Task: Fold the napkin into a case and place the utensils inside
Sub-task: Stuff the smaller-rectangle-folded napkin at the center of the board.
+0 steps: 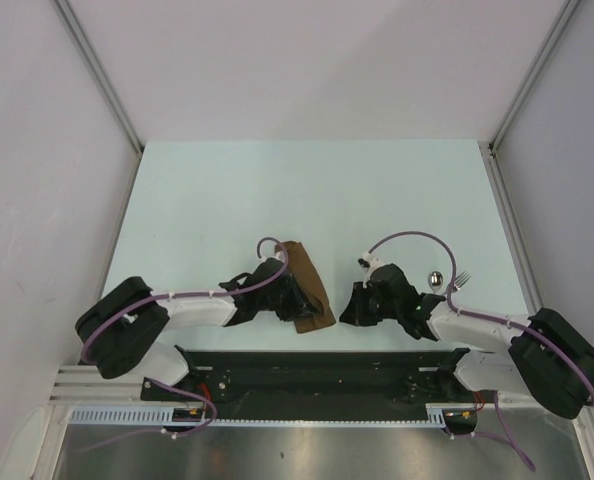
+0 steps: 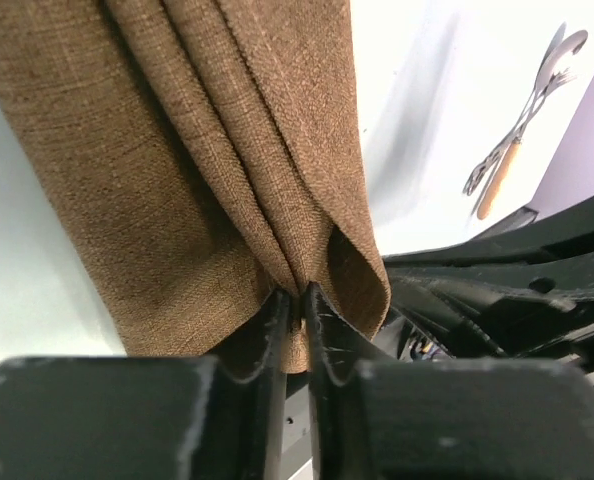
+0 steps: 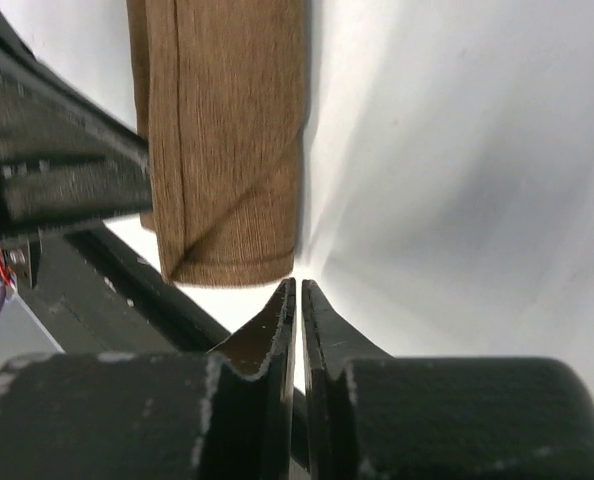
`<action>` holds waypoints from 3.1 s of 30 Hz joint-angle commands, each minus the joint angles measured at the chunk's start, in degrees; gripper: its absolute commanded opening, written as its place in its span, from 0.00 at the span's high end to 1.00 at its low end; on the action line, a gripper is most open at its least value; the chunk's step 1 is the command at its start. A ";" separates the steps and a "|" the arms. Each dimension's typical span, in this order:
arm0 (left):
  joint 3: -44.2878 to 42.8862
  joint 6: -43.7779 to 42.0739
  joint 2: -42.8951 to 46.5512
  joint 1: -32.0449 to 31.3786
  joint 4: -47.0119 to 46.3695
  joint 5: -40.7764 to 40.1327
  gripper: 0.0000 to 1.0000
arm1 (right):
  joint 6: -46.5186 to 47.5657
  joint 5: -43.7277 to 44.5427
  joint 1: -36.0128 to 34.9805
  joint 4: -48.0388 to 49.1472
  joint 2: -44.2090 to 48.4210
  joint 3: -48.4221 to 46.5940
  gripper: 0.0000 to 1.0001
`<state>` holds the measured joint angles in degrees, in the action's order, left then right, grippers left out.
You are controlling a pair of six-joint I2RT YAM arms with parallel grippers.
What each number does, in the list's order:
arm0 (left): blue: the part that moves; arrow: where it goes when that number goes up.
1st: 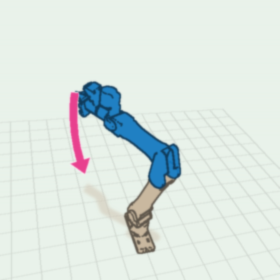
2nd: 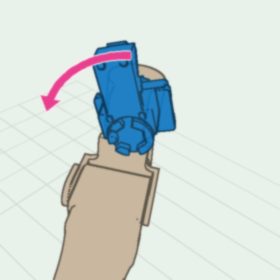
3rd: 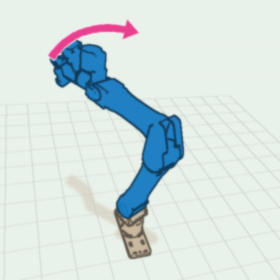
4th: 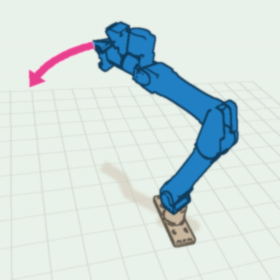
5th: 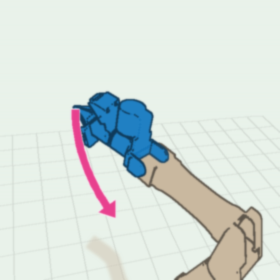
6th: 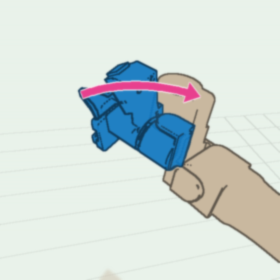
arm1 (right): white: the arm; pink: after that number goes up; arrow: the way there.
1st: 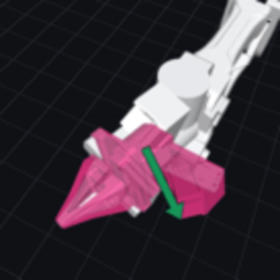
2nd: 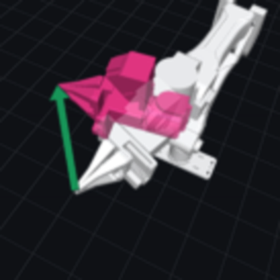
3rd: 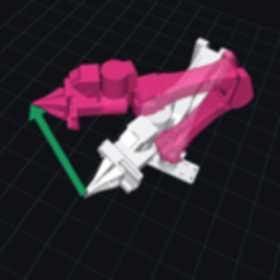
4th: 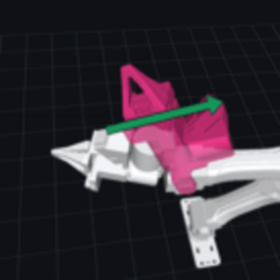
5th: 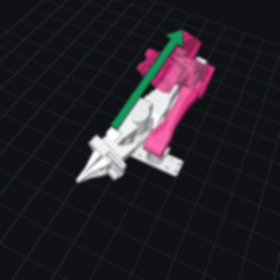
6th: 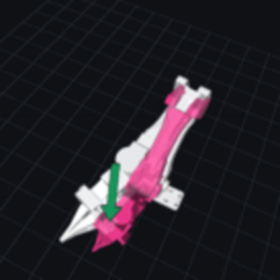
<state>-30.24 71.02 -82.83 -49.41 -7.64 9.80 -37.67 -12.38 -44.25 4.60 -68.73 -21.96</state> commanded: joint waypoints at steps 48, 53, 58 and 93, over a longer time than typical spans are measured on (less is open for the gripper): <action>10.37 4.29 12.25 6.34 -4.48 10.06 1.00 | 20.53 19.68 -24.13 -11.01 -15.29 -25.76 0.48; 10.73 5.18 12.51 6.60 -4.67 10.15 1.00 | 20.71 21.08 -25.45 -10.58 -17.05 -26.47 0.47; 11.25 5.27 14.09 6.96 -4.14 9.80 1.00 | 20.18 24.68 -26.15 -11.72 -18.46 -27.61 0.54; 15.03 -11.00 12.17 8.63 -3.52 -1.19 1.00 | 15.00 18.19 -24.22 -8.82 -19.68 -28.84 1.00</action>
<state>-16.53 59.94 -69.08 -40.01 -6.85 7.70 -21.39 8.27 -68.47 -7.35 -87.18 -47.77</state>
